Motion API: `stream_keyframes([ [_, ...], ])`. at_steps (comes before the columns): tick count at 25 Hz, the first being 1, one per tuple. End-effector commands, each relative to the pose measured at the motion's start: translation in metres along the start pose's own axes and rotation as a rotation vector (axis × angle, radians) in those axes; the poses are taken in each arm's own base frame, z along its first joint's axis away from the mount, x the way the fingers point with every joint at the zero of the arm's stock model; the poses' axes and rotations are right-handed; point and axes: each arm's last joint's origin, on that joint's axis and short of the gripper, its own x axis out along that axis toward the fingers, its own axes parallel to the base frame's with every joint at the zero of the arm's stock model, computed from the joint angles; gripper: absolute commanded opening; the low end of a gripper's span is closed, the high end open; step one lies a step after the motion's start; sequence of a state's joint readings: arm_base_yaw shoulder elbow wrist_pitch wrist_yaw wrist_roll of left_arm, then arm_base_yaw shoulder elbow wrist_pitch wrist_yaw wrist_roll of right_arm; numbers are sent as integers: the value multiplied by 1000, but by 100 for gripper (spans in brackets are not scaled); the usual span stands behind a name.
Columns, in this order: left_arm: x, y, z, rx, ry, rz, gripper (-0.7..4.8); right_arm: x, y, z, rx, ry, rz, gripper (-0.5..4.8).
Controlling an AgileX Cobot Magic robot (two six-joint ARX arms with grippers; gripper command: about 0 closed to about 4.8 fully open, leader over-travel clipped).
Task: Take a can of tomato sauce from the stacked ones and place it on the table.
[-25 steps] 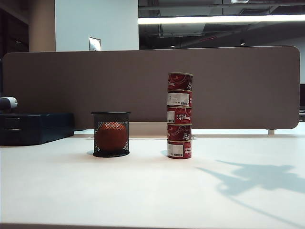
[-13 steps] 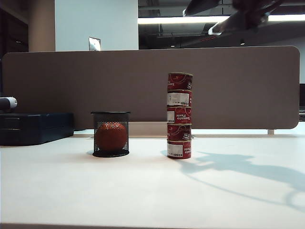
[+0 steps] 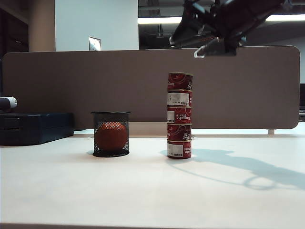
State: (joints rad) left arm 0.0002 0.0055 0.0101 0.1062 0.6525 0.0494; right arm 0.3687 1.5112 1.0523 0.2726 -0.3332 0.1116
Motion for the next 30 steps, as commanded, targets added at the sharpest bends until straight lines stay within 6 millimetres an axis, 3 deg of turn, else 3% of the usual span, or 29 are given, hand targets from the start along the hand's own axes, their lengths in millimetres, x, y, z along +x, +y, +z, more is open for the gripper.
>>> stream_keyframes([
  [1,0,0,0,-7,2,-1,-5,5,-1,-3,2,2,4,479],
  [22,0,0,-1,-19,18,1,-5,37,-5,-42,32,121,-2,479],
  [30,0,0,-1,-19,18,1,-5,37,-4,-39,22,87,0,479],
])
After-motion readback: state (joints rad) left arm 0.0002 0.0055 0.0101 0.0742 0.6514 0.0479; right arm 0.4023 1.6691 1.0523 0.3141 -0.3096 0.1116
